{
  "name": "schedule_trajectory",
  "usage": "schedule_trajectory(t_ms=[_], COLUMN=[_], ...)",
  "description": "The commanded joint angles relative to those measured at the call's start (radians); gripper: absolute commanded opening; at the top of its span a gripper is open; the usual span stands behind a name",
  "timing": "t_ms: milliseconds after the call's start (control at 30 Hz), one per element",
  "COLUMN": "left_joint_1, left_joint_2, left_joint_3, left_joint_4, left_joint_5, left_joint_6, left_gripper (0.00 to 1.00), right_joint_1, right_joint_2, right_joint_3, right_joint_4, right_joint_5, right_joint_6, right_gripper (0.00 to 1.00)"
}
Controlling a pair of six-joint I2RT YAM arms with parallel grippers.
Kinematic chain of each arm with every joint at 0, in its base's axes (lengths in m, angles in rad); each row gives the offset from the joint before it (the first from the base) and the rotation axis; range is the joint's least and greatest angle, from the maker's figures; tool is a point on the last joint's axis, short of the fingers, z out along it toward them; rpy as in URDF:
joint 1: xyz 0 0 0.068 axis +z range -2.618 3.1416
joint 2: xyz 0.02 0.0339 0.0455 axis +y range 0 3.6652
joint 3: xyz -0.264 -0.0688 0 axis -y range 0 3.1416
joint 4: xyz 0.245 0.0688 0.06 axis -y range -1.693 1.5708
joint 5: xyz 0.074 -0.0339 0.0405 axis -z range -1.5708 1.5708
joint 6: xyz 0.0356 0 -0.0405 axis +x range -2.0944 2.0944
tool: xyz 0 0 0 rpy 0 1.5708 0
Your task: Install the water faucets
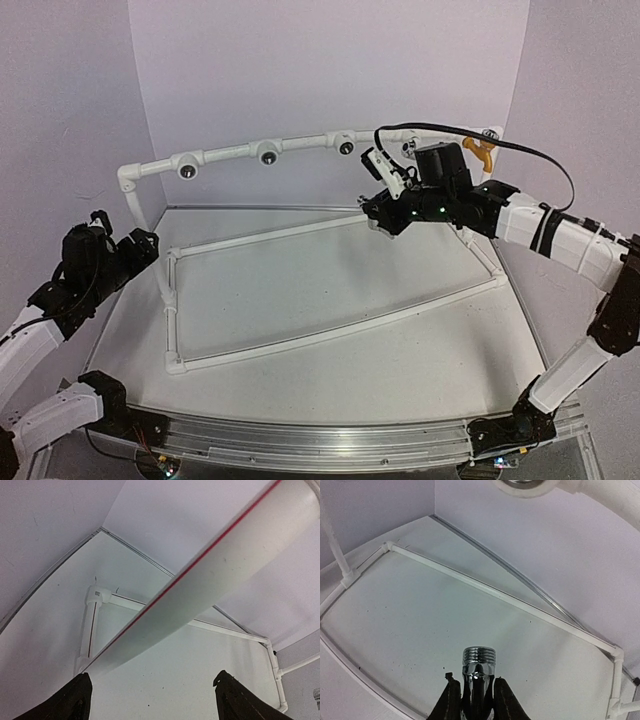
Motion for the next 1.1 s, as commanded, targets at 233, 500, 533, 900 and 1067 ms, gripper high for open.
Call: schedule_trajectory(t_ms=[233, 500, 533, 900, 1067], left_joint_1=[-0.001, -0.006, -0.008, -0.058, -0.117], left_joint_2=[-0.143, 0.013, 0.035, 0.148, 0.228], left_joint_3=[0.085, 0.106, 0.099, 0.041, 0.087], left_joint_4=[0.048, 0.078, 0.104, 0.247, 0.263], left_joint_5=[0.655, 1.047, 1.075, 1.117, 1.101], left_joint_6=[0.083, -0.089, -0.115, -0.234, -0.211], left_gripper=[0.88, 0.85, 0.85, 0.78, 0.72], right_joint_1=[0.163, 0.279, 0.286, 0.317, 0.324], right_joint_2=[0.121, 0.347, 0.371, 0.425, 0.445], right_joint_3=[0.172, 0.355, 0.379, 0.421, 0.444], right_joint_4=[-0.065, 0.026, 0.029, 0.125, 0.131], right_joint_5=[-0.561, -0.597, -0.601, -0.589, -0.597], right_joint_6=[-0.072, -0.084, -0.085, -0.06, -0.056], right_gripper=[0.0, 0.0, 0.0, 0.0, 0.0])
